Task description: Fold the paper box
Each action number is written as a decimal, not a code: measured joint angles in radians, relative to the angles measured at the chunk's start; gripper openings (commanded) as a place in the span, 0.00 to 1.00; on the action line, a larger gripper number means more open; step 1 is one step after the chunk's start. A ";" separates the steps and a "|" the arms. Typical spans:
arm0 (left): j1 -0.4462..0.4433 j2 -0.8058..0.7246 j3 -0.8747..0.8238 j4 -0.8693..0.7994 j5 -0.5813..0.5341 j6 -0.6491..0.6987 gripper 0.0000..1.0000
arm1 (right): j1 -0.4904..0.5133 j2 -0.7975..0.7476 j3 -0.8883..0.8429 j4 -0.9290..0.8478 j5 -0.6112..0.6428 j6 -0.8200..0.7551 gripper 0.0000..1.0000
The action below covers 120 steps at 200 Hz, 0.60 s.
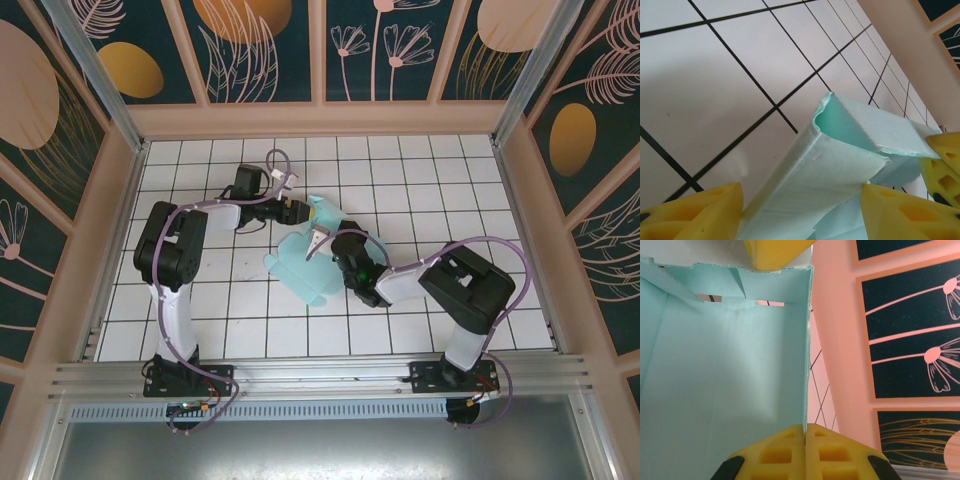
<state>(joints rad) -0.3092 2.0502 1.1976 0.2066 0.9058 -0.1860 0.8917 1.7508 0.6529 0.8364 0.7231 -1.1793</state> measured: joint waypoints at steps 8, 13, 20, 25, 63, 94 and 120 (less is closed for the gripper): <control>0.000 -0.013 -0.018 0.011 0.002 0.000 0.63 | -0.003 0.000 -0.006 0.019 -0.011 -0.027 0.00; 0.000 -0.021 -0.029 0.018 0.003 0.000 0.63 | -0.006 0.000 -0.008 0.030 -0.019 -0.043 0.00; 0.000 -0.030 -0.040 0.025 0.003 0.000 0.63 | -0.011 0.000 -0.010 0.043 -0.026 -0.066 0.00; 0.000 -0.035 -0.045 0.030 0.003 0.001 0.63 | -0.016 0.000 -0.010 0.052 -0.034 -0.082 0.00; -0.002 -0.058 -0.065 0.075 -0.005 0.002 0.63 | -0.041 0.027 -0.004 0.123 -0.064 -0.193 0.00; 0.003 -0.071 -0.101 0.110 -0.006 0.002 0.63 | -0.048 0.058 -0.003 0.187 -0.076 -0.270 0.00; 0.010 -0.071 -0.113 0.124 -0.006 0.002 0.64 | -0.051 0.089 -0.003 0.254 -0.082 -0.317 0.00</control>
<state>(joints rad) -0.2993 1.9793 1.0851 0.3305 0.8993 -0.1837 0.8406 1.8400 0.6498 1.0908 0.6415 -1.4963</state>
